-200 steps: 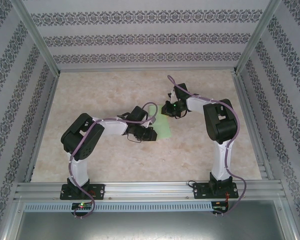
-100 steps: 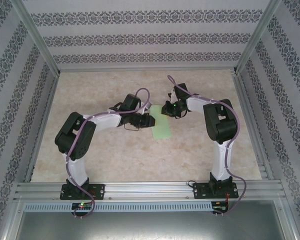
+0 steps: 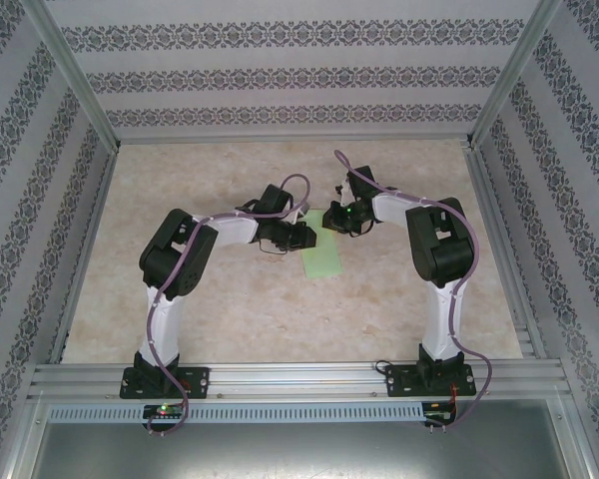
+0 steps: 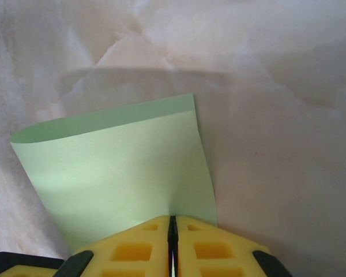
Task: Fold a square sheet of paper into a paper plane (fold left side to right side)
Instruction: Hold the square sheet of paper at the center of the table.
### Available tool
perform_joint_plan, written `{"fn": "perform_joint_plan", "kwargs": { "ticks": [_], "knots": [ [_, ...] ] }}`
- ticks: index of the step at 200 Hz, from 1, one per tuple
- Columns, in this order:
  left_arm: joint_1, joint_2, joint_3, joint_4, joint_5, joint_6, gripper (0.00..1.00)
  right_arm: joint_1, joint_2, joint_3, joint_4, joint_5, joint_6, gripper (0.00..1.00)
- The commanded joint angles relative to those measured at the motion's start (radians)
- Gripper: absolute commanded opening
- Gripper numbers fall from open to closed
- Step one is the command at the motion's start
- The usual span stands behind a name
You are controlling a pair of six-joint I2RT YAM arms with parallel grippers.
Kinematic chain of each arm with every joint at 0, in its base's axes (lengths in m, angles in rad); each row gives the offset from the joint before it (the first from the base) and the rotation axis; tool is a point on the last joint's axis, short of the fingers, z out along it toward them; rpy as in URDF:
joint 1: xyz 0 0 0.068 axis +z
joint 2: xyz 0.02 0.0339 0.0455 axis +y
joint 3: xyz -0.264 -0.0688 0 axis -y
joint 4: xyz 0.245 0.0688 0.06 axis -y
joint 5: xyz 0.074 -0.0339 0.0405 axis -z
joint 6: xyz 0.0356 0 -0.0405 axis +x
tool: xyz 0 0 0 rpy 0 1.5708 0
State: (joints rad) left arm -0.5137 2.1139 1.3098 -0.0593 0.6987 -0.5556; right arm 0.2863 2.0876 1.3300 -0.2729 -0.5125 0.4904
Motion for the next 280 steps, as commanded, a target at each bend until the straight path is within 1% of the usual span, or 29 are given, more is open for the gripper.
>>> {"fn": "perform_joint_plan", "kwargs": {
  "ticks": [1,27,56,69,103,123,140,155,200,246,280],
  "knots": [
    [-0.015,0.027,0.014,-0.040,-0.026,0.028,0.22,0.008,-0.026,-0.024,-0.020,0.032,0.000,0.12],
    [-0.017,0.028,-0.005,-0.053,-0.053,0.028,0.22,0.006,-0.073,-0.016,0.004,0.020,-0.004,0.14],
    [-0.024,0.025,-0.018,-0.059,-0.065,0.033,0.21,0.002,-0.164,-0.028,0.009,0.031,-0.017,0.24],
    [-0.025,0.024,-0.020,-0.062,-0.068,0.034,0.21,0.002,-0.215,-0.059,-0.006,0.040,-0.026,0.27],
    [-0.029,0.018,-0.017,-0.070,-0.073,0.038,0.21,0.019,-0.337,-0.211,-0.045,0.023,-0.017,0.26],
    [-0.030,0.013,-0.017,-0.077,-0.075,0.042,0.21,0.045,-0.382,-0.305,-0.046,0.006,-0.009,0.22],
    [-0.029,0.011,-0.015,-0.082,-0.080,0.044,0.21,0.064,-0.391,-0.347,-0.056,-0.004,-0.011,0.20],
    [-0.031,0.011,-0.014,-0.083,-0.080,0.045,0.21,0.074,-0.384,-0.372,-0.057,0.014,-0.013,0.20],
    [-0.030,0.001,0.004,-0.095,-0.073,0.046,0.22,0.077,-0.325,-0.380,-0.080,0.051,-0.038,0.19],
    [-0.027,-0.009,0.070,-0.141,-0.070,0.050,0.24,0.077,-0.284,-0.378,-0.122,0.083,-0.066,0.18],
    [-0.012,-0.006,0.098,-0.142,-0.074,0.038,0.29,0.078,-0.268,-0.379,-0.146,0.110,-0.084,0.18]
  ]
}}
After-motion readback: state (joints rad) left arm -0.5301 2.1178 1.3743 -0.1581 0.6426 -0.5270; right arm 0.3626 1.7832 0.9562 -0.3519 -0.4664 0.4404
